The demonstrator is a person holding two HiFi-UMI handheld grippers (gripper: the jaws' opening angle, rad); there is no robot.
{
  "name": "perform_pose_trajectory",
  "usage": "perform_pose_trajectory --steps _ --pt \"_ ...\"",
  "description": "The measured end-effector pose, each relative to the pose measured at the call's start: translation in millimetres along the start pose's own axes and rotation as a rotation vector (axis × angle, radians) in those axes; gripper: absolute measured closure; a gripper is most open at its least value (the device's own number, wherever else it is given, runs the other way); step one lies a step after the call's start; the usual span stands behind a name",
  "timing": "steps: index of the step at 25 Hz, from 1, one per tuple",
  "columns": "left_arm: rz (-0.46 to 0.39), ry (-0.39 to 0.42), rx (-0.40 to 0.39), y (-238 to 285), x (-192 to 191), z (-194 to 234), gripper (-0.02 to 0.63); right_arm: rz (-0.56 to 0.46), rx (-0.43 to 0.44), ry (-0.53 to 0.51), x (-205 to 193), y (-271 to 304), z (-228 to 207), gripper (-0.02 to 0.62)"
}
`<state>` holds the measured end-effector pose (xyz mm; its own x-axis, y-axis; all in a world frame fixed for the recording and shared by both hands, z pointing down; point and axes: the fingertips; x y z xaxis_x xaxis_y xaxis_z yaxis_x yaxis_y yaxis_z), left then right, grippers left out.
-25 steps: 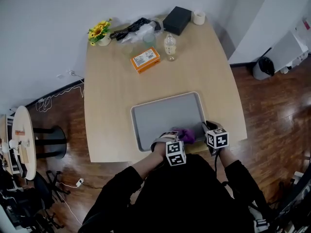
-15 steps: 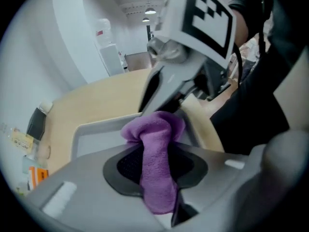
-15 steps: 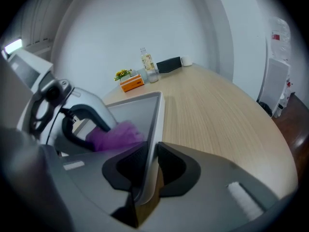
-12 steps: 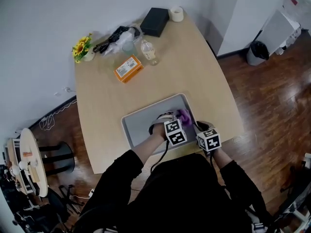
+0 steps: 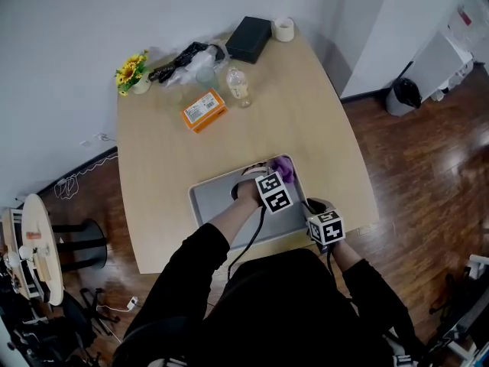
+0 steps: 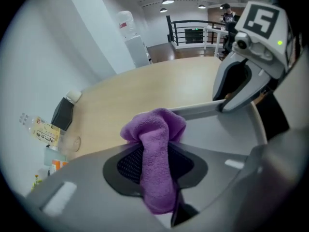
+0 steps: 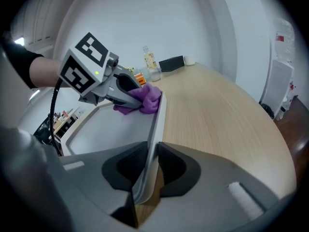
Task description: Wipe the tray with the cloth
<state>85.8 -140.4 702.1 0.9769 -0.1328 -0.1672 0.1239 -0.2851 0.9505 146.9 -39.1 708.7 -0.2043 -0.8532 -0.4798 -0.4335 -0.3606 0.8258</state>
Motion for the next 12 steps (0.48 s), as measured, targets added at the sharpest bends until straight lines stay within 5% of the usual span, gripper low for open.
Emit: perform_pose_trajectory --steps 8,12 --pt "-0.153 0.047 -0.309 -50.3 -6.2 -154.4 0.509 0.017 -0.014 -0.001 0.2 -3.3 -3.4 0.522" --pt "-0.173 0.012 -0.301 -55.6 -8.5 -179.3 0.517 0.017 -0.018 0.011 0.7 -3.3 -4.2 0.522"
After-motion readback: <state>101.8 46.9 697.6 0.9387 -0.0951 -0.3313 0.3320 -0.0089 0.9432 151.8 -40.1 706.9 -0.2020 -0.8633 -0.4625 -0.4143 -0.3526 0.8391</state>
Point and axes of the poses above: the fingertips, and each gripper's own axes: y forward along the fingers, z to its left, x out of its top, and after that the axes turned 9 degrees about z, right-handed
